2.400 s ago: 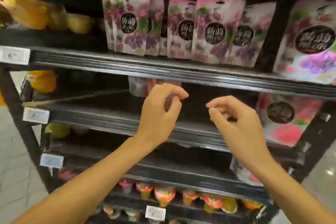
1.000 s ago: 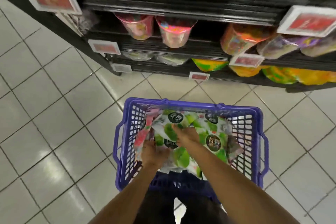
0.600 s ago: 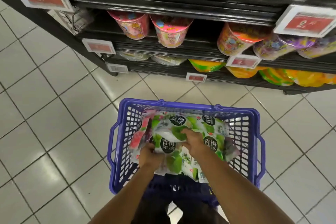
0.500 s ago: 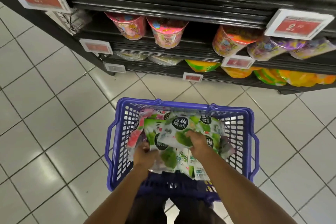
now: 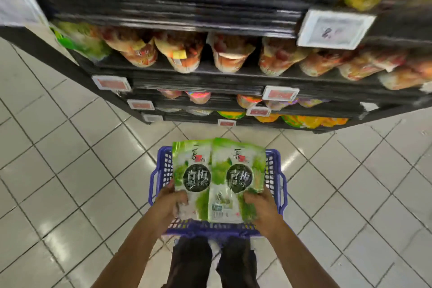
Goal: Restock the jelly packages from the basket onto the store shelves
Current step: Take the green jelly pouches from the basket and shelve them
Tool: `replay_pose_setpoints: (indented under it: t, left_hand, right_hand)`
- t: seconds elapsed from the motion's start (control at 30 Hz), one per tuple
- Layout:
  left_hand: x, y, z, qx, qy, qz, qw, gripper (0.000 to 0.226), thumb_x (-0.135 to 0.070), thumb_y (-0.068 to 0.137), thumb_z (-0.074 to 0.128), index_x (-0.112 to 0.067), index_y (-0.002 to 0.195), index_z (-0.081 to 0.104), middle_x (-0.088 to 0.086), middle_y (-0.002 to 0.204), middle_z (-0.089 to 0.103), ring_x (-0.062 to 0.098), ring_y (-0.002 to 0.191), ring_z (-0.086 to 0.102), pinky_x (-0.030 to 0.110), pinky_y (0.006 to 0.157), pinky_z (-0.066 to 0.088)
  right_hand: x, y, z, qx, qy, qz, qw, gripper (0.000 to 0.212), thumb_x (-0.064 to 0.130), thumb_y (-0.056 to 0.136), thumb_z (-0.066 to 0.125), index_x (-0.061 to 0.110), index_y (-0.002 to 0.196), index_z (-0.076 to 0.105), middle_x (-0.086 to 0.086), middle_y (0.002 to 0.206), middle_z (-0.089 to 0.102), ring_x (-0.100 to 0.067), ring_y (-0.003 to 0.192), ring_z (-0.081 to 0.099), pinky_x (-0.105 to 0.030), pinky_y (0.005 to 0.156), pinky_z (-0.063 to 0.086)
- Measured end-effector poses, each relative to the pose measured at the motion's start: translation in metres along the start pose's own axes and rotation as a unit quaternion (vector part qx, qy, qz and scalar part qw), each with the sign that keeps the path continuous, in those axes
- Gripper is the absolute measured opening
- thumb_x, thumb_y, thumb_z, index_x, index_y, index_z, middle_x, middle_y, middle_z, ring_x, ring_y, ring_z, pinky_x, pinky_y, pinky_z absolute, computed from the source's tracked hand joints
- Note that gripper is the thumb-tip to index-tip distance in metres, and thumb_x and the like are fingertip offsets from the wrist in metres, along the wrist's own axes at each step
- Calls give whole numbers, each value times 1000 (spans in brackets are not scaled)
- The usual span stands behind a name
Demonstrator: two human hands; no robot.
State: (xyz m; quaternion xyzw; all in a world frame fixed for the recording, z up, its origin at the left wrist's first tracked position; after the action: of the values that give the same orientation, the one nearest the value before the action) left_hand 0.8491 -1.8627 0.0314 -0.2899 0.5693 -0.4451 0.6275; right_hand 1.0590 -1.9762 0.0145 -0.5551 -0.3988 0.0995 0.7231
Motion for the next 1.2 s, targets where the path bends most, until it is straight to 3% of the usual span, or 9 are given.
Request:
replay_pose_setpoints:
  t: [0.1, 0.27, 0.4, 0.47, 0.6, 0.77, 0.9, 1.03, 1.2]
  left_hand:
    - [-68, -58, 35, 31, 26, 41, 998, 42, 1, 51, 54, -2, 90, 69, 18, 85, 70, 29, 69, 64, 28, 57, 48]
    - [-182, -171, 96, 113, 57, 125, 984, 29, 6, 61, 57, -16, 71, 73, -1, 67, 70, 14, 63, 67, 16, 51, 48]
    - [-263, -265, 143, 175, 96, 209, 957, 46, 6, 65, 64, -19, 103, 68, 4, 91, 75, 20, 82, 71, 32, 68, 57]
    - [-300, -311, 162, 189, 119, 275, 935, 52, 11, 73, 63, -22, 113, 63, 1, 100, 75, 19, 91, 70, 36, 77, 55]
    - [-354, -394, 202, 231, 134, 375, 888, 52, 16, 82, 53, -21, 119, 57, -5, 99, 75, 14, 89, 70, 26, 65, 57]
    - [-402, -484, 256, 229, 88, 475, 845, 39, -14, 70, 72, -17, 108, 65, 0, 104, 76, 16, 95, 71, 27, 76, 58]
    - [-419, -538, 300, 193, 106, 543, 810, 27, -34, 67, 76, -25, 93, 75, 1, 100, 77, 13, 89, 74, 22, 68, 56]
    - [-425, -579, 341, 161, 123, 601, 773, 31, -44, 76, 70, -29, 103, 72, -4, 104, 76, 13, 95, 73, 24, 75, 57]
    - [-437, -613, 381, 158, 109, 638, 746, 35, -42, 77, 69, -34, 111, 66, -10, 107, 75, 11, 97, 72, 30, 77, 58]
  right_hand:
    - [68, -73, 8, 26, 26, -30, 999, 14, 7, 77, 74, 12, 88, 67, -5, 68, 70, -19, 60, 67, -25, 51, 52]
    - [200, -196, 25, 34, -34, -191, 980, 56, 25, 54, 90, -3, 99, 71, -15, 91, 75, -34, 82, 71, -39, 72, 60]
    - [284, -295, 29, 38, -26, -294, 955, 90, 46, 32, 99, 5, 107, 68, -11, 97, 77, -31, 89, 74, -43, 76, 60]
    - [319, -339, 27, 35, -9, -341, 939, 94, 45, 30, 98, 5, 110, 66, -11, 97, 77, -31, 90, 74, -43, 75, 60]
    - [381, -421, 21, 45, 23, -421, 905, 96, 49, 27, 98, 11, 109, 66, -9, 97, 77, -29, 89, 74, -42, 73, 60]
    - [454, -502, 5, 131, 86, -488, 859, 74, 30, 54, 94, 9, 119, 65, -13, 108, 74, -32, 97, 72, -41, 75, 60]
    - [500, -547, -19, 191, 87, -511, 834, 54, 17, 63, 86, 11, 114, 69, -17, 113, 72, -35, 101, 71, -44, 78, 59]
    - [528, -583, -48, 218, 78, -532, 815, 59, 19, 69, 82, 7, 124, 63, -16, 115, 71, -32, 101, 70, -40, 76, 58]
    - [565, -627, -83, 186, 38, -586, 788, 62, 12, 49, 88, 8, 109, 71, -19, 101, 75, -31, 85, 74, -34, 63, 58]
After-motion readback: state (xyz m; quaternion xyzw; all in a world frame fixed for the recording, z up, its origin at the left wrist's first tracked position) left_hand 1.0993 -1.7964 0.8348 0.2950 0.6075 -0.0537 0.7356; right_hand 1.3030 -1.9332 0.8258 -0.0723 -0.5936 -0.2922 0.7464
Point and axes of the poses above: each hand's wrist, its own y-axis towards the middle knuckle, its own z-axis out of the palm, x = y × z, the point moved 9 cm from there along y, towards the middle knuckle
